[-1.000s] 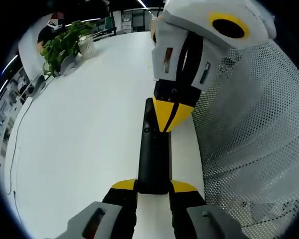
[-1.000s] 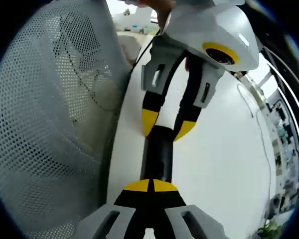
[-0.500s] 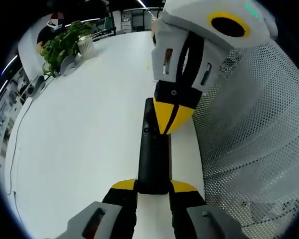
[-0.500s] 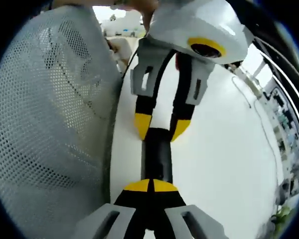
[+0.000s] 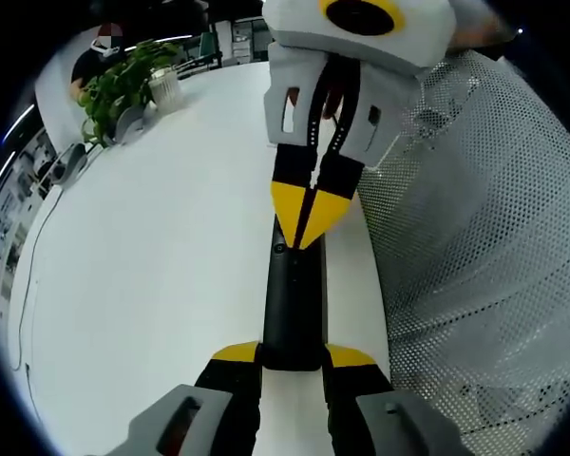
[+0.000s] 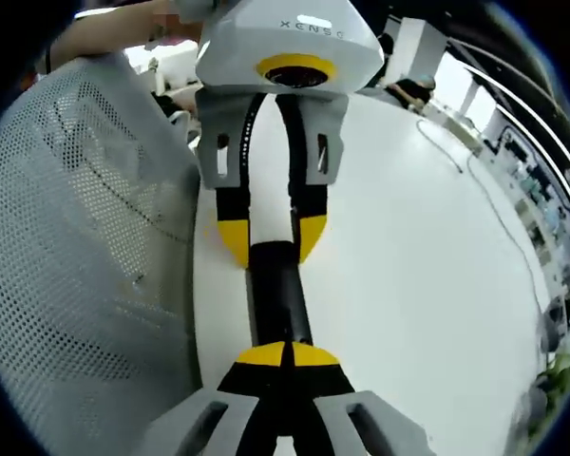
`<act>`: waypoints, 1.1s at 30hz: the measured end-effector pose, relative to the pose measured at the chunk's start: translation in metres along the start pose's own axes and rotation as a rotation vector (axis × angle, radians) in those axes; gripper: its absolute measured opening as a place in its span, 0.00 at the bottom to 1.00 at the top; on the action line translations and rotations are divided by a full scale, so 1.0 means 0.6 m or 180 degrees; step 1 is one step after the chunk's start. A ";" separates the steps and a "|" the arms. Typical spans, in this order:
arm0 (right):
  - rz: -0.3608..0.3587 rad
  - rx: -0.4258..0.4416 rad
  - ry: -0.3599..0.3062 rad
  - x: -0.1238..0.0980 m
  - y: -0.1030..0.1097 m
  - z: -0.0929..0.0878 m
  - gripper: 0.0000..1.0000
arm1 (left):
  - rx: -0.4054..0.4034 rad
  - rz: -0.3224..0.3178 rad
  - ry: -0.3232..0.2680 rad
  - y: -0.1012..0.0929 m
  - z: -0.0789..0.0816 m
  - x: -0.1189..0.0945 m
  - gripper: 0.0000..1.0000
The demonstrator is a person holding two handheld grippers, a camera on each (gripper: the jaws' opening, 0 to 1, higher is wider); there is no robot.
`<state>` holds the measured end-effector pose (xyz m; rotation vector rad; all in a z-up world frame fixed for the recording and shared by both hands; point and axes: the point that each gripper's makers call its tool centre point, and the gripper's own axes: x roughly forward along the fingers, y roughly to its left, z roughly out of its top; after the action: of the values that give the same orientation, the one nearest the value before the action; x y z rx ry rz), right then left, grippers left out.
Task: Press the specified remote control buttons in sequence, fully releasing each button before pressing the next.
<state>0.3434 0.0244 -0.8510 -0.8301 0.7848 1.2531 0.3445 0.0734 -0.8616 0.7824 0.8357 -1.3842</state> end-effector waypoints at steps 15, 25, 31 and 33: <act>0.0138 0.0364 0.0084 -0.003 -0.022 -0.001 0.00 | 0.0004 0.0005 0.0002 0.000 0.000 0.000 0.25; 0.0408 0.0467 0.0233 0.009 -0.021 -0.003 0.00 | 0.0000 0.0000 0.0003 0.000 -0.001 0.001 0.25; 0.0583 0.0365 0.0495 0.015 -0.026 -0.002 0.00 | 0.0003 -0.0001 0.0005 0.000 0.000 0.001 0.25; 0.0610 0.0390 0.0565 0.017 -0.025 0.000 0.00 | 0.0001 -0.0003 0.0006 0.000 0.000 0.001 0.25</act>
<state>0.3597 0.0274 -0.8586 -0.7874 1.0946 1.2967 0.3447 0.0734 -0.8620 0.7838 0.8375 -1.3845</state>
